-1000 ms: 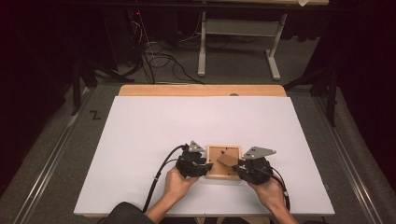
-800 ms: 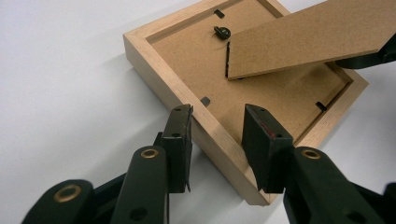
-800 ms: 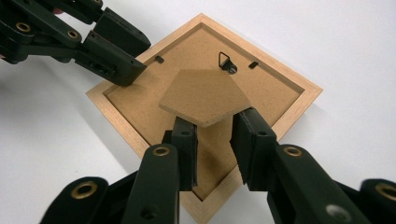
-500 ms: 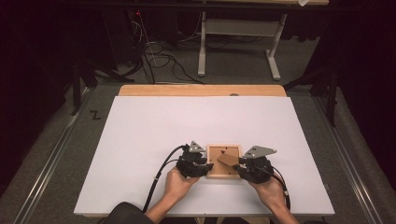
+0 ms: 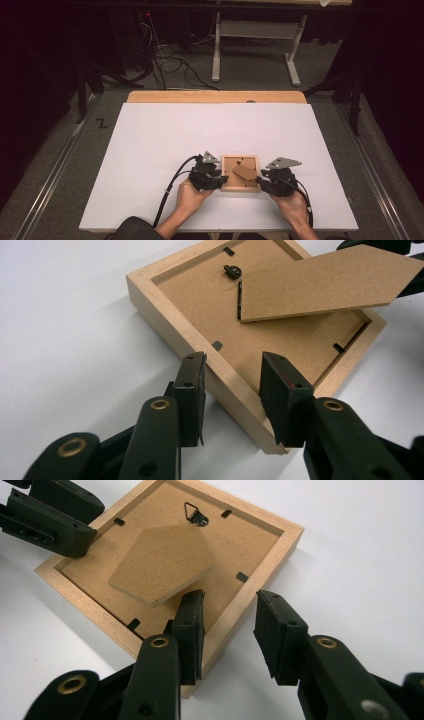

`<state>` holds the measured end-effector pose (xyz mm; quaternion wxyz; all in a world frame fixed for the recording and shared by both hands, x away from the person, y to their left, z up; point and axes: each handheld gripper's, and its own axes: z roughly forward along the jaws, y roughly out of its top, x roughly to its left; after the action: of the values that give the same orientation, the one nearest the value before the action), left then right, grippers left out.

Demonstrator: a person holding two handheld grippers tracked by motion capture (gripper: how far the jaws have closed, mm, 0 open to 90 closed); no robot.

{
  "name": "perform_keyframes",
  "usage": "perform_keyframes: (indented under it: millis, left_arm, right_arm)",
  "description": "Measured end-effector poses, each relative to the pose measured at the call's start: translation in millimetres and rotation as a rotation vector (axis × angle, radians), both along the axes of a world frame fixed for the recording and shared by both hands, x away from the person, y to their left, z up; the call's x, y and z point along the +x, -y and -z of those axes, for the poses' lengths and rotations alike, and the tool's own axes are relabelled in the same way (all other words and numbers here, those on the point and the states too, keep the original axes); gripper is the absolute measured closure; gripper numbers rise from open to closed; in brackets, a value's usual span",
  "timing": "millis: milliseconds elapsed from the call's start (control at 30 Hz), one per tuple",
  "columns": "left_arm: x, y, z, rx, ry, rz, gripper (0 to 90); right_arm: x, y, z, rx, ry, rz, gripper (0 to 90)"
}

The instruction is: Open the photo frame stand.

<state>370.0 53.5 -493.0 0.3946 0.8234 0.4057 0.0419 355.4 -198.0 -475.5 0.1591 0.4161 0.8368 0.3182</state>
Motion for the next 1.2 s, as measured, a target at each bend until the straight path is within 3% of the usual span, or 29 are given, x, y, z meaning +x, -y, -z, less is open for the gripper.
perform_keyframes:
  millis: [767, 1200]
  left_arm:
    - [-2.6, 2.6, -1.3, -0.006, 0.008, 0.027, 64.7]
    - [-5.4, 6.2, -1.8, -0.009, 0.011, 0.045, 64.4]
  right_arm:
    - [3.5, 0.3, 0.7, -0.021, -0.020, 0.008, 72.4]
    - [9.1, 0.2, 0.7, -0.034, -0.007, 0.038, 75.9]
